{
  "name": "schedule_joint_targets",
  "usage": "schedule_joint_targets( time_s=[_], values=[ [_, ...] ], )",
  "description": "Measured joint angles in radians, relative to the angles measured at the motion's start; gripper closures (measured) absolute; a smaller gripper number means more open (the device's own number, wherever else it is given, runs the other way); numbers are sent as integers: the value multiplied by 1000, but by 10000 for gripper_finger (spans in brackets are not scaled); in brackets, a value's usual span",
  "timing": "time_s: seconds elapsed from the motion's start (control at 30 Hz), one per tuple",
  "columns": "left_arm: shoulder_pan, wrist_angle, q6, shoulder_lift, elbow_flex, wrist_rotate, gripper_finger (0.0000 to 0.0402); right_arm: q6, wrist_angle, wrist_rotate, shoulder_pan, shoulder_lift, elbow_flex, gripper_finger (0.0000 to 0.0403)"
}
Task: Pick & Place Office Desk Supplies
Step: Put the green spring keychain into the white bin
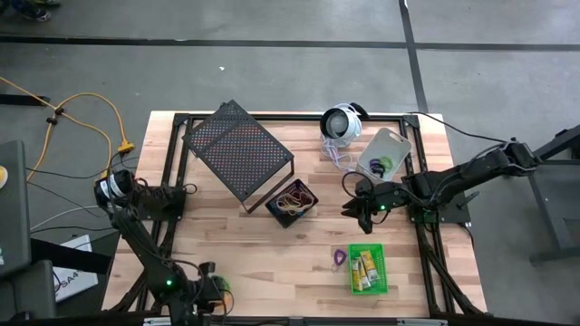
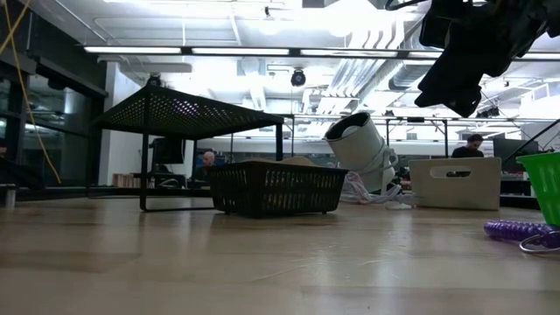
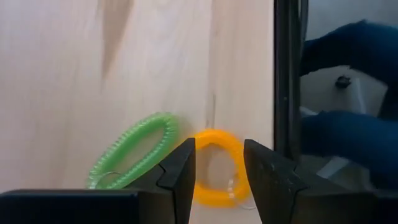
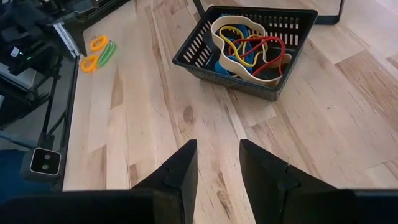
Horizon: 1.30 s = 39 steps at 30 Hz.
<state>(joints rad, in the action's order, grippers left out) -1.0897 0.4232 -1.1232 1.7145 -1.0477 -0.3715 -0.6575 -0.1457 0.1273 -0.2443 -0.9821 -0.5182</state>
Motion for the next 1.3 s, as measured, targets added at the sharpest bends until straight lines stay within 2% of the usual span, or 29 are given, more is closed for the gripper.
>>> schedule_joint_targets(
  time_s=[0.3,0.53,0.83,1.03,1.3],
  values=[
    [2,195,158,0,0,-20,270,0,0,0,0,0,0,296],
    [2,202,288,0,0,-19,270,0,0,0,0,0,0,296],
    [25,205,520,0,0,43,270,0,0,0,0,0,0,296],
    [87,203,603,0,0,126,270,0,0,0,0,0,0,296],
    [104,201,629,0,-1,155,270,0,0,0,0,0,0,296]
  ],
)
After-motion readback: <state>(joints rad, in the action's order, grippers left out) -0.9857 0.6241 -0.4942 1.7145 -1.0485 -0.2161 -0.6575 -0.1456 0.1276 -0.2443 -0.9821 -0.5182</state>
